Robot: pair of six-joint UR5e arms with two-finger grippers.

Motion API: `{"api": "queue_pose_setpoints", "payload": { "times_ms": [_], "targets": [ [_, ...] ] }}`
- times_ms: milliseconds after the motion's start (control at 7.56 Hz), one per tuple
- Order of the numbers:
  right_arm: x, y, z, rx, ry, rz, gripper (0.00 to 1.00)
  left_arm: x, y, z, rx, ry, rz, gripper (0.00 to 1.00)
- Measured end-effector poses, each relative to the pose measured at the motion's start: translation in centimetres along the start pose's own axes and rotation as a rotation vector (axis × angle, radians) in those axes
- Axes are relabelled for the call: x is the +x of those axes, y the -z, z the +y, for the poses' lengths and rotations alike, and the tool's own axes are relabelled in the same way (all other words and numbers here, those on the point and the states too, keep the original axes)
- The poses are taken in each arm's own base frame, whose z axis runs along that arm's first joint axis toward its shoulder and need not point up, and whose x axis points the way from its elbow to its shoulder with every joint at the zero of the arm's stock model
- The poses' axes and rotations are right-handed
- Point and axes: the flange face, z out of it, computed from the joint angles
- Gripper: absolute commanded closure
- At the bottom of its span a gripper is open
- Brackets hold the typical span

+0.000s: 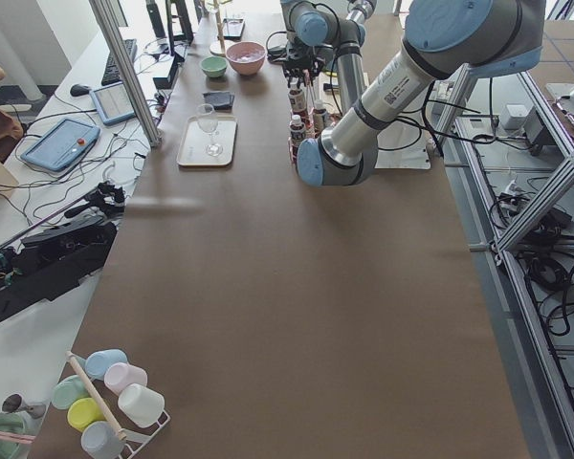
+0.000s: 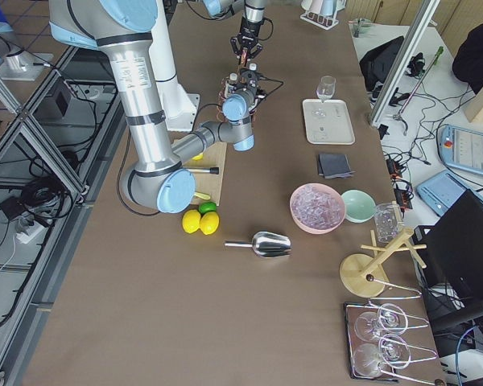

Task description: Take tea from basket to plate

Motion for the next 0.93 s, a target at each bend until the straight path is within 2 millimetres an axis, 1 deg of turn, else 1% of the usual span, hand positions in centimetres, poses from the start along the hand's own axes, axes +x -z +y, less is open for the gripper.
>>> {"api": "queue_pose_setpoints", "payload": {
  "times_ms": [265, 529, 926],
  "targets": [
    [0.8, 1.8, -3.8, 0.001, 0.002, 0.003, 1.0, 0.0, 0.1, 0.0, 0.0, 0.0, 0.0, 1.0],
    [2.3, 4.0, -7.7, -0.001, -0.003, 0.009, 1.0, 0.0, 0.1, 0.1, -0.002, -0.001, 0.0, 1.0],
    [6.9, 7.6, -15.2, -0.007, -0.016, 0.044, 1.0, -0.1, 0.2, 0.1, -0.003, -0.002, 0.0, 1.0]
  ]
}}
